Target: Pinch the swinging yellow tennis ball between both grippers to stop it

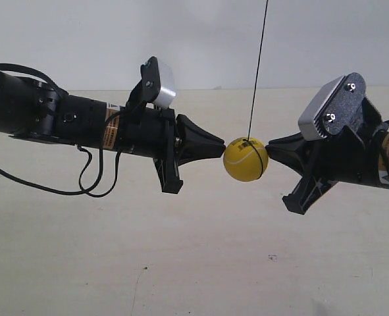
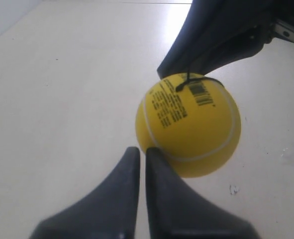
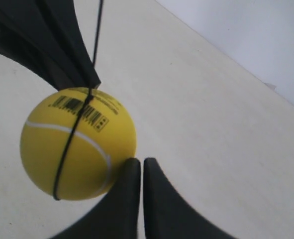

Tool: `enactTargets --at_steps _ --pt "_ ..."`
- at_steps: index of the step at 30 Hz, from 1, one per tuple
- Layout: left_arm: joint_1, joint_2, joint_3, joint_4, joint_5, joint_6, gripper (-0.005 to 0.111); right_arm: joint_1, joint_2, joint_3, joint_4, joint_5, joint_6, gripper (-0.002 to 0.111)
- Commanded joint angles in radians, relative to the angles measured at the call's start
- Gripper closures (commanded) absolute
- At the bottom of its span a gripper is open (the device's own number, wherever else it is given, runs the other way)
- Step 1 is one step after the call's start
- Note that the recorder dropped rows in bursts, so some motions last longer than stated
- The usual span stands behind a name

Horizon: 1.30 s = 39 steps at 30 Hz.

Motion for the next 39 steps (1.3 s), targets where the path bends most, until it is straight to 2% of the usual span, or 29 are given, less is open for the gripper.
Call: enactTargets --at_steps 1,24,27,31,34,39 --pt "-0.005 -0.001 -0.004 -0.002 -0.011 0.004 0.102 0.0 -0.001 -0.005 0.002 0.042 -0.001 0.108" --pt "-0.005 -0.001 -0.004 -0.002 -0.006 0.004 0.102 0.0 -0.001 -0.005 0.002 0.041 -0.012 0.108" --pt "0.005 -0.002 -0.004 -0.002 0.008 0.008 0.102 0.0 -0.003 -0.005 0.062 0.044 -0.054 0.108" --pt "0.036 -0.036 -0.004 0.015 0.054 -0.027 0.102 0.0 -0.003 -0.005 0.22 0.095 -0.164 0.108" --pt "0.052 -0.088 -0.004 0.091 0.152 -0.098 0.102 0.0 -0.016 -0.005 0.335 0.11 -0.228 0.108" --pt "0.052 -0.198 0.013 0.27 0.286 -0.288 0.102 0.0 -0.125 0.004 0.347 0.153 -0.204 0.108"
